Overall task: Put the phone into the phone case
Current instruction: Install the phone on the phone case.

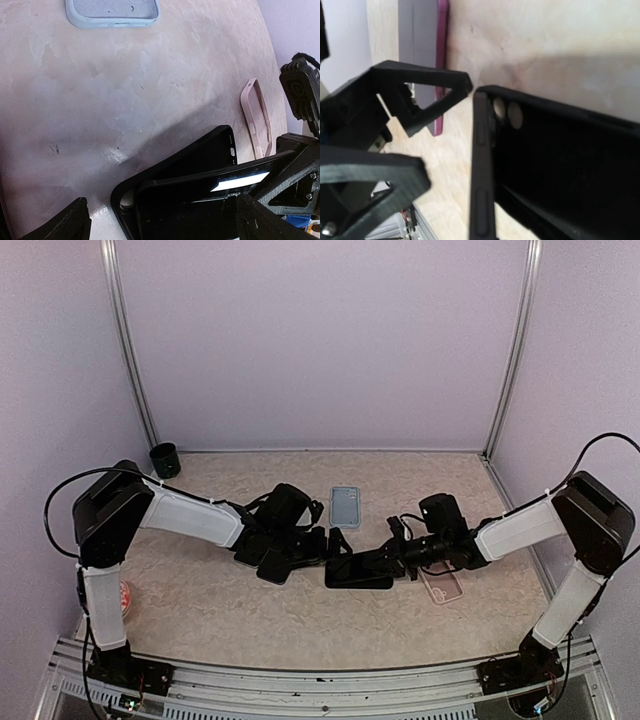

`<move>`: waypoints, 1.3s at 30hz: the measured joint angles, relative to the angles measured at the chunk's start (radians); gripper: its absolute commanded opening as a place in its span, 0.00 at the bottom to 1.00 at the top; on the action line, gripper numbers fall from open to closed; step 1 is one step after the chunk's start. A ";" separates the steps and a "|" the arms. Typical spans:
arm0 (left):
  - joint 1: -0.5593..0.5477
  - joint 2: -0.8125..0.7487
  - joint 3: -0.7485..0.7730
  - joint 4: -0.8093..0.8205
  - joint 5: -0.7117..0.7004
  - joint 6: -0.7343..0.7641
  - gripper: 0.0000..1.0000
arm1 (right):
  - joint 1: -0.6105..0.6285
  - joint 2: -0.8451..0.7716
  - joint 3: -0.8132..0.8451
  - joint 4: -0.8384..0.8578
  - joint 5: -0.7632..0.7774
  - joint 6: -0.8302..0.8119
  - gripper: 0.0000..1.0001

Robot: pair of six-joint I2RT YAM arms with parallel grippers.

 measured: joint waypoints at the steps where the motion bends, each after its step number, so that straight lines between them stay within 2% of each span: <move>1: 0.000 -0.003 -0.003 0.002 0.000 0.000 0.99 | 0.000 0.005 0.000 0.002 -0.004 0.000 0.00; 28: -0.029 -0.008 -0.020 0.021 0.024 -0.001 0.99 | -0.030 0.139 0.014 0.140 -0.127 -0.029 0.00; 39: -0.028 -0.003 0.011 -0.044 0.002 0.000 0.99 | -0.041 0.198 0.069 0.125 -0.190 -0.066 0.00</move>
